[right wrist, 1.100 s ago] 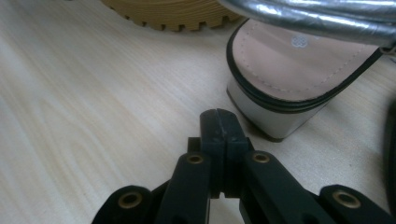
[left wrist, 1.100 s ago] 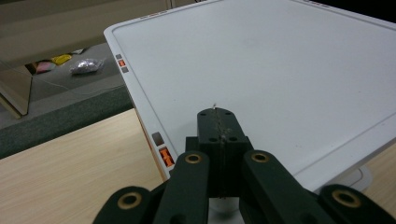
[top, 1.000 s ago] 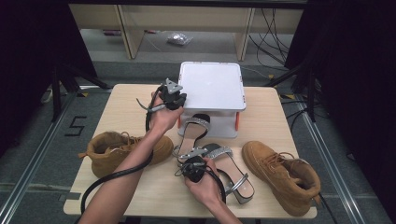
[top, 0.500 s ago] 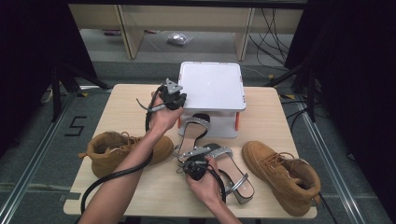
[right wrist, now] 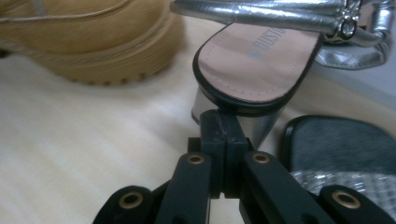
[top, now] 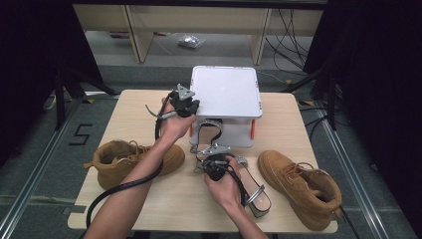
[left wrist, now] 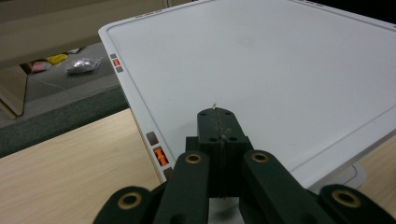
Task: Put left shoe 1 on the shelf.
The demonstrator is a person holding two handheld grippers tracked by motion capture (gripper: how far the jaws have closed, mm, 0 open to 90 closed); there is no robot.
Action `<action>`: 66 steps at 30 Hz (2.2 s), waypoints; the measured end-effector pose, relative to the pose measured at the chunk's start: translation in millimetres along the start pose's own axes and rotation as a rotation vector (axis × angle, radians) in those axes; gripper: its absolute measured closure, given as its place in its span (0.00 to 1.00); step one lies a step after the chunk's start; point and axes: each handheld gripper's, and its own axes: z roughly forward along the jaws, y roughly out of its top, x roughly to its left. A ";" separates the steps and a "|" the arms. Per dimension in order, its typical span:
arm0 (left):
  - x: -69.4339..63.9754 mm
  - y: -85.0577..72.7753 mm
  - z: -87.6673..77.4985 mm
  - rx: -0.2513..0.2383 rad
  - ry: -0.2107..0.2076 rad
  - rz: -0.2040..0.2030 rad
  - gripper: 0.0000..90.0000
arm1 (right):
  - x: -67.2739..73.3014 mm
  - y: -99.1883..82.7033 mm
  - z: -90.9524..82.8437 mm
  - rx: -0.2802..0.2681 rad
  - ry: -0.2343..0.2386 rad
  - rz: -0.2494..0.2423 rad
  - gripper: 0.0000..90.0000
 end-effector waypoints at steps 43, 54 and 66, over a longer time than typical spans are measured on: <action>-0.8 1.6 -0.7 0.015 -0.001 0.000 1.00 | -40.8 48.7 42.5 -0.052 -0.155 0.042 1.00; -0.7 1.6 -0.6 0.016 -0.004 -0.002 1.00 | -42.0 49.2 51.2 -0.052 -0.154 0.078 1.00; -0.9 1.9 -0.7 0.019 -0.003 -0.001 1.00 | -44.3 51.8 55.5 -0.052 -0.156 0.109 1.00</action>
